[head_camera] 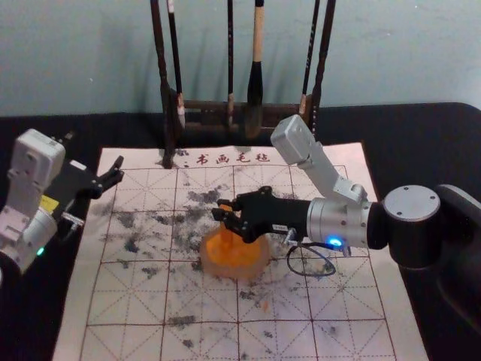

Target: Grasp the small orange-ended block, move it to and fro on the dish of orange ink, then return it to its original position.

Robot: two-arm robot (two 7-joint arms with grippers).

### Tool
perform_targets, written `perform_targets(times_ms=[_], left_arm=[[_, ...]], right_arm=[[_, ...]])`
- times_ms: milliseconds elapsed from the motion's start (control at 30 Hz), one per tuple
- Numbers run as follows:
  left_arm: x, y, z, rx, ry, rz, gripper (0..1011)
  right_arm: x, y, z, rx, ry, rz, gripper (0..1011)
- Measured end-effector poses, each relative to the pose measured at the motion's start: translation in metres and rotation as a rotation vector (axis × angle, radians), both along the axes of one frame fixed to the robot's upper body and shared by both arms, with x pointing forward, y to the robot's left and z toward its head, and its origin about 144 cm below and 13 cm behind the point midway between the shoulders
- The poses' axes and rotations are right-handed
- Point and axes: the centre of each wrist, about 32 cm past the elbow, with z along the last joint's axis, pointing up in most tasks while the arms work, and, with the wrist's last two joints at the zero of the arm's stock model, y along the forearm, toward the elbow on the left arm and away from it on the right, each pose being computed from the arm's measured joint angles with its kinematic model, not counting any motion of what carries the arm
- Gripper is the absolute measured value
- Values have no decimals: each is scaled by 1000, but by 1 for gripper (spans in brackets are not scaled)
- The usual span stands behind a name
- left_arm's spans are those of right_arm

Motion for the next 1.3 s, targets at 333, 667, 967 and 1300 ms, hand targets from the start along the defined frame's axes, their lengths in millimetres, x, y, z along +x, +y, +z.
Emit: perform_targets(times_ms=[333, 667, 967, 1300], left_arm=[[0, 0, 0, 0, 0, 0, 1001], [0, 0, 0, 0, 0, 0, 1001], [0, 0, 0, 0, 0, 0, 1001], [0, 0, 0, 0, 0, 0, 1002]], right_arm=[[1, -8, 1, -8, -5, -19, 126], [-2, -17, 2, -11, -8, -33, 126], [-8, -24, 2, -6, 0, -30, 126], [-14, -24, 0, -6, 13, -14, 126]])
